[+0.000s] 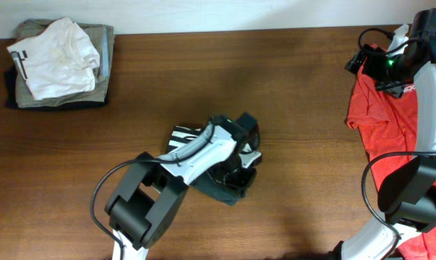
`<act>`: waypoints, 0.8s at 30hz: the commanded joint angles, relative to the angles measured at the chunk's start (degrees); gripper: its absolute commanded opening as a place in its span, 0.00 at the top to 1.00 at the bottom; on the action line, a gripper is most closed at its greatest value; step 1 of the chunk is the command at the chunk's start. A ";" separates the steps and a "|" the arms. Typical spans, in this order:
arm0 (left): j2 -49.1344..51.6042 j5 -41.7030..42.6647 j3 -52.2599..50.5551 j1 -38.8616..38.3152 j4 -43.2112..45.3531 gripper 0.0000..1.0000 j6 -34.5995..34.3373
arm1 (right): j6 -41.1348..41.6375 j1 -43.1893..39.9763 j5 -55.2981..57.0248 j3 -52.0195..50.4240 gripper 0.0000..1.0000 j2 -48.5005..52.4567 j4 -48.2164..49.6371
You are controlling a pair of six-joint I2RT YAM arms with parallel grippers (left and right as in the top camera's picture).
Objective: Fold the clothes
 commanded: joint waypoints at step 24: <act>14.84 -3.85 24.65 6.78 -4.74 0.97 0.83 | -0.02 -0.04 0.50 0.50 0.01 -0.46 0.02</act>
